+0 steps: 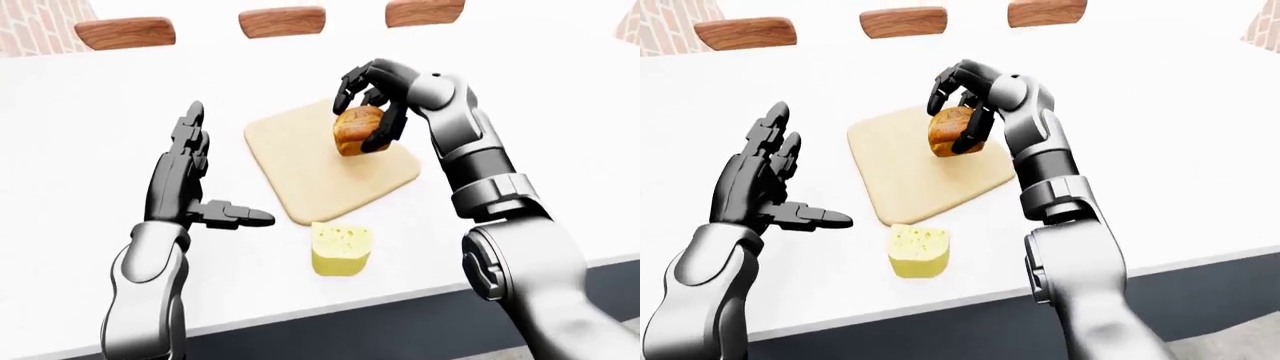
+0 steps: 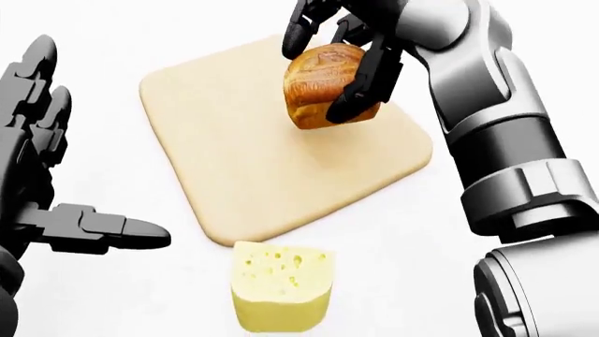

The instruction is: Place the bread and cheese on the cutting board.

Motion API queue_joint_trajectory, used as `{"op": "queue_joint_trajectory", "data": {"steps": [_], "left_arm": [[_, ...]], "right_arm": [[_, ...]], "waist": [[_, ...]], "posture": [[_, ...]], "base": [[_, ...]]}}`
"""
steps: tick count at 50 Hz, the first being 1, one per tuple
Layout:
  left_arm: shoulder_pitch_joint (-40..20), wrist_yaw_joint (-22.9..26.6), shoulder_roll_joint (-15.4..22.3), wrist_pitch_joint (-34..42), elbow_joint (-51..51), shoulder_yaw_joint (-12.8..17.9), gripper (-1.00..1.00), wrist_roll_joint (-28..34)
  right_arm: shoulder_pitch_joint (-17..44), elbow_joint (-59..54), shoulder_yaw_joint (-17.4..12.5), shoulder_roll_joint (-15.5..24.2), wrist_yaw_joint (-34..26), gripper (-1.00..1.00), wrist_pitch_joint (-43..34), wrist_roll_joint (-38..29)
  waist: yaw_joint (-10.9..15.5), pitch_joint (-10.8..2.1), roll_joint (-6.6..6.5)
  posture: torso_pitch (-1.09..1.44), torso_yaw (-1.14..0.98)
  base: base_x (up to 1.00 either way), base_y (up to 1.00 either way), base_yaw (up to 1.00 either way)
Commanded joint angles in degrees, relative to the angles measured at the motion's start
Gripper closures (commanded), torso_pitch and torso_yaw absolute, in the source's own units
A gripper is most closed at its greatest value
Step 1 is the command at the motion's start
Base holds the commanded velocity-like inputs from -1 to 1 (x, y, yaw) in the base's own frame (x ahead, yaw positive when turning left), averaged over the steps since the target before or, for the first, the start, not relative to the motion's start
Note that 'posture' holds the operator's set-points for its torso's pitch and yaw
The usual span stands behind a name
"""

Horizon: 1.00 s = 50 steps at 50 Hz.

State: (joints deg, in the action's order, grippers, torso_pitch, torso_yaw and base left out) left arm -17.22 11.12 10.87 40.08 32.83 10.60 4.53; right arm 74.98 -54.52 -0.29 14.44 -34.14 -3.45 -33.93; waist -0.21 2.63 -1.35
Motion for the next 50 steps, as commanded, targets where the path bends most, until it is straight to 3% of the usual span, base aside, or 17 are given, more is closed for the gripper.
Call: {"op": "queue_joint_trajectory", "data": {"steps": [1,13,25,32,50], "left_arm": [[-1.43,-0.36,0.46,-1.71,1.73,0.39,-1.0,0.14],[-0.85,-0.1,0.48,-1.92,2.02,0.6,-1.0,0.05],[-1.75,0.43,1.13,0.5,3.72,1.12,-1.0,-0.2],[-1.19,0.59,1.26,0.52,4.26,1.44,-1.0,-0.32],[-1.6,-0.28,0.91,-0.94,2.68,1.7,-1.0,-1.61]], "right_arm": [[2.8,3.21,-0.87,0.64,1.39,0.7,1.71,0.65],[1.35,3.37,-0.76,0.84,1.27,0.58,0.87,-0.72],[-0.33,5.97,-0.77,0.76,-0.54,0.24,0.0,-1.61],[-1.0,7.16,-0.69,0.62,-1.36,0.15,-0.21,-1.89],[-4.86,17.72,-1.59,1.67,-7.4,-0.54,-4.61,-1.66]], "waist": [[-0.01,-1.92,-0.04],[-0.05,-2.09,0.16],[0.0,-1.99,0.19],[-0.07,-2.0,0.12],[0.02,-2.06,0.29]], "posture": [[0.0,0.0],[0.0,0.0],[0.0,0.0],[0.0,0.0],[0.0,0.0]], "base": [[0.0,0.0,0.0],[0.0,0.0,0.0],[0.0,0.0,0.0],[0.0,0.0,0.0],[0.0,0.0,0.0]]}}
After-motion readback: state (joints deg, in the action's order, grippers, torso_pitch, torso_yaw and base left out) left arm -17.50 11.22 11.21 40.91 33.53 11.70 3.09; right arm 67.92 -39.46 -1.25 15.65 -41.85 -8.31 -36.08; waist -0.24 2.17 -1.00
